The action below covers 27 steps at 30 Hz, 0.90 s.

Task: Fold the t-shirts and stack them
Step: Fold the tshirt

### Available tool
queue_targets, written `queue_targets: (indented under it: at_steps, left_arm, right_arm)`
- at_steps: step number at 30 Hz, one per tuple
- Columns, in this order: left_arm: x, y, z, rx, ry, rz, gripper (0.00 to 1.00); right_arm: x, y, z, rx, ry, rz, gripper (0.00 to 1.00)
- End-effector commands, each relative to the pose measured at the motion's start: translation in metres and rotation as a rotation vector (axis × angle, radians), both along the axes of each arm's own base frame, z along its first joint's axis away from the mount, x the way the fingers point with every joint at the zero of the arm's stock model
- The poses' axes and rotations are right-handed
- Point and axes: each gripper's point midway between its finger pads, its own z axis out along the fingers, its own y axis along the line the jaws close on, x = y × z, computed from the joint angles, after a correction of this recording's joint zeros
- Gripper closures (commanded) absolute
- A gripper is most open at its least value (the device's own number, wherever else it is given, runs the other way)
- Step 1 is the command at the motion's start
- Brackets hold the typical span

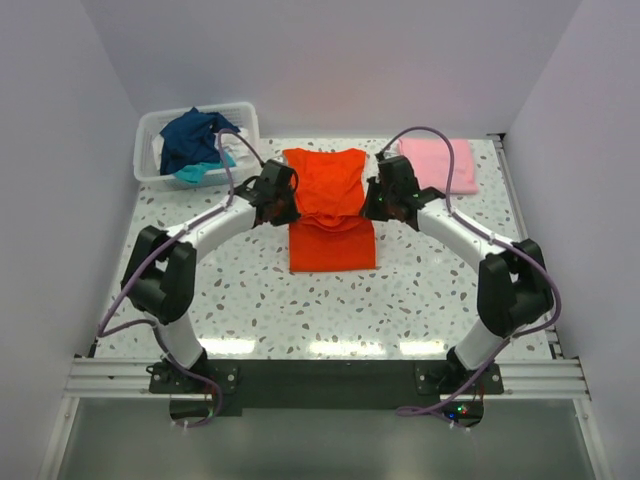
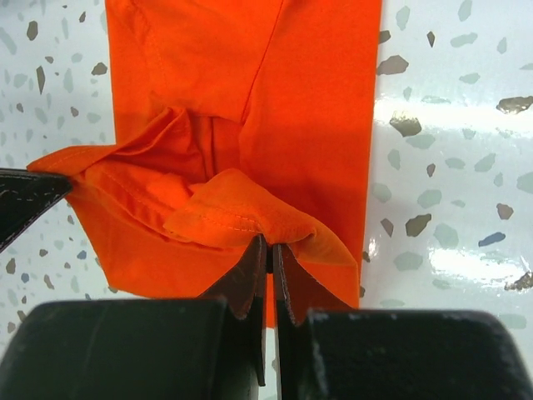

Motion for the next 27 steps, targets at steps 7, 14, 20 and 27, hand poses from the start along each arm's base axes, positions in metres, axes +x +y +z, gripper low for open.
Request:
queue_targets:
  at_steps: [7, 14, 20, 27]
  left_arm:
    - [0.030, -0.004, -0.004, -0.037, -0.020, -0.045, 1.00]
    - [0.035, -0.005, -0.027, -0.033, 0.039, -0.063, 0.97]
    - [0.039, -0.005, -0.022, -0.044, 0.035, -0.081, 0.61]
    - [0.035, -0.005, 0.013, -0.065, -0.028, -0.101, 0.00]
  right_arm:
    - [0.032, 0.005, -0.002, 0.019, -0.029, 0.016, 1.00]
    - [0.040, 0.006, -0.023, 0.011, 0.007, 0.016, 1.00]
    - [0.048, 0.005, -0.033, 0.003, 0.028, 0.013, 0.80]
    - [0.050, 0.002, -0.020, -0.040, 0.038, 0.034, 0.11]
